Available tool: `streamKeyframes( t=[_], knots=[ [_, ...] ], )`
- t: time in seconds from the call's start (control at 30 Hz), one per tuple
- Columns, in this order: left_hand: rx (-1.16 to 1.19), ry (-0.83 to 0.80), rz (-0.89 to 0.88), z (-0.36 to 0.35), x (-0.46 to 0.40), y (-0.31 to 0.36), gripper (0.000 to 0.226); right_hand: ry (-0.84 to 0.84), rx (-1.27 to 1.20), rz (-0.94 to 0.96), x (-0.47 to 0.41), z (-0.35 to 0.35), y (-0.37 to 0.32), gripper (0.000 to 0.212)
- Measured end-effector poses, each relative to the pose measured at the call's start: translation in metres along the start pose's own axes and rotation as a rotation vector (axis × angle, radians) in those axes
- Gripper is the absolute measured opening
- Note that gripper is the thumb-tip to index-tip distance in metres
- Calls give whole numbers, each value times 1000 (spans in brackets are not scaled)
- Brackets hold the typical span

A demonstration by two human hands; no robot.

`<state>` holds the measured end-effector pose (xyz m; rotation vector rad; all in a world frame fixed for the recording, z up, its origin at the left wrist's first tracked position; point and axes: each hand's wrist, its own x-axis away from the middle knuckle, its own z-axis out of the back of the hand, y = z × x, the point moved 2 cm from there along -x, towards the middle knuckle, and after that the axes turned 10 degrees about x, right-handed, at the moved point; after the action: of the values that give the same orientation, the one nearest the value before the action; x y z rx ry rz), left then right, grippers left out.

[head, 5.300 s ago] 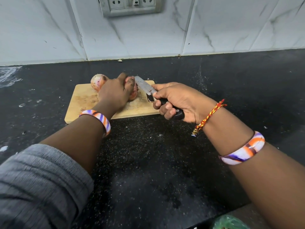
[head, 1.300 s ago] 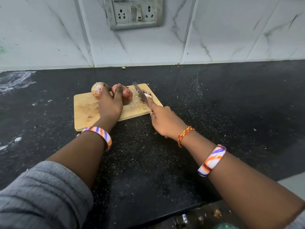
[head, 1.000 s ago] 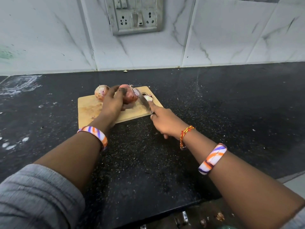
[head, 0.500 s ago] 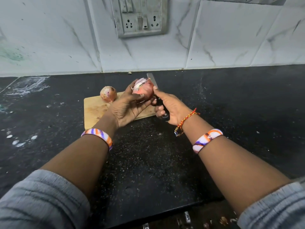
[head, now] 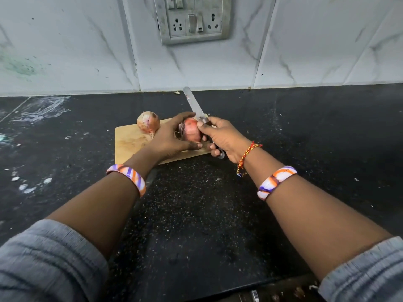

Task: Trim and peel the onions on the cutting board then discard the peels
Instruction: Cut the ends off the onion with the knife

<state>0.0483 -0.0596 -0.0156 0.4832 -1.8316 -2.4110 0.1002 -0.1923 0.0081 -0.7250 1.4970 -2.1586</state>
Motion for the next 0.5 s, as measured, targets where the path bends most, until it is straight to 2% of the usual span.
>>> streamKeyframes(
  t=[0.07, 0.27, 0.4, 0.5],
  knots=[
    [-85, 46, -40, 0, -1, -5, 69, 1, 24, 4, -2, -2, -1, 25],
    [-96, 113, -46, 3, -4, -12, 68, 5, 31, 4, -2, 2, 0, 51],
    [-72, 155, -17, 1, -4, -13, 65, 17, 141, 13, 5, 6, 2, 52],
    [-151, 166, -15, -1, -4, -13, 65, 3, 174, 6, 12, 8, 5, 52]
  ],
)
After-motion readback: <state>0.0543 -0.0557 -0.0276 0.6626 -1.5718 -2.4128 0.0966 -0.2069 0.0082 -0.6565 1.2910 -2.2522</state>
